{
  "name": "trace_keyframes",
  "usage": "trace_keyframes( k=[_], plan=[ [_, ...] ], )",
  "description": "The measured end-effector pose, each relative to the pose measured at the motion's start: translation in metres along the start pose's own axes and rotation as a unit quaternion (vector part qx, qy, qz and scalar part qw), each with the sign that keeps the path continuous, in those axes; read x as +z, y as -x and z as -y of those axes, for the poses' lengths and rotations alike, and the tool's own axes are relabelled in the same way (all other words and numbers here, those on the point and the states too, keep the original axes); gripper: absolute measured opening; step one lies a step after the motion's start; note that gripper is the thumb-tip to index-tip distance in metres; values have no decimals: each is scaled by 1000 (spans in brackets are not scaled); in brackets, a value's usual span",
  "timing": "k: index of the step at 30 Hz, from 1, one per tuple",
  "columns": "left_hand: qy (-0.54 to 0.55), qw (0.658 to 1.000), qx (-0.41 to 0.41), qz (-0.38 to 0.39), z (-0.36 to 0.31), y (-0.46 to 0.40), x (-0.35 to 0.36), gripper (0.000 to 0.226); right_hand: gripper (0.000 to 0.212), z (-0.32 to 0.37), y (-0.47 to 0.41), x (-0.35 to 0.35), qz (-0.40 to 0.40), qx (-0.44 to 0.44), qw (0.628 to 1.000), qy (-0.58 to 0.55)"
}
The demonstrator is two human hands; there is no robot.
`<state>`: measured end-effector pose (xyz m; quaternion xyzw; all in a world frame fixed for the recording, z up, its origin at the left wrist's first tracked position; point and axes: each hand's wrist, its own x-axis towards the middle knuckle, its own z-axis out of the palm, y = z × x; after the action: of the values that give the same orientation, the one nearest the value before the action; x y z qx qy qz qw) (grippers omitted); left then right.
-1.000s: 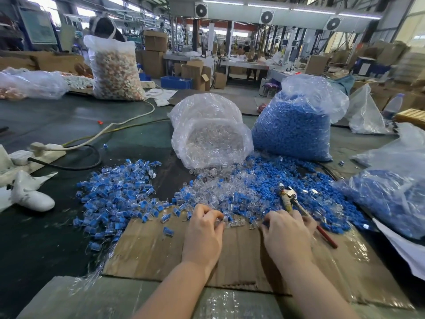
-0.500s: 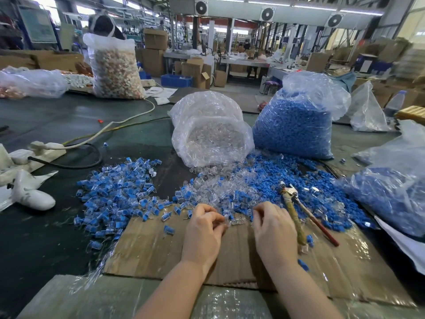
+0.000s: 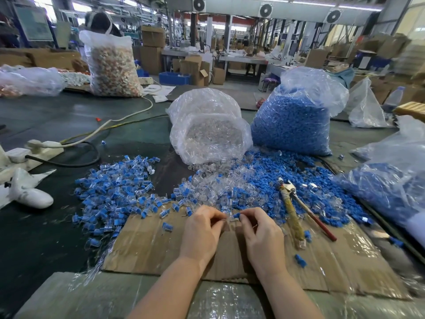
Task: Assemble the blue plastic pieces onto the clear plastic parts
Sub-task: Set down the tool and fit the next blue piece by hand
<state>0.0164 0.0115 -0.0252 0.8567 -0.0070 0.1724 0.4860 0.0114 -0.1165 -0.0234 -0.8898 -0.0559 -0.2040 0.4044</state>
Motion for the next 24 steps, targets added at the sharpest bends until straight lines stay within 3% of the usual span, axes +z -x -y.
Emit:
trace_keyframes(
  k=[16,24],
  plan=[
    [94,994,-48,15,-1,0,-4,26,4,2,3,0,1,-30,998,-59],
    [72,996,-12,58,-1,0,-6,27,4,3,3,-1,-1,-44,997,-61]
  ],
)
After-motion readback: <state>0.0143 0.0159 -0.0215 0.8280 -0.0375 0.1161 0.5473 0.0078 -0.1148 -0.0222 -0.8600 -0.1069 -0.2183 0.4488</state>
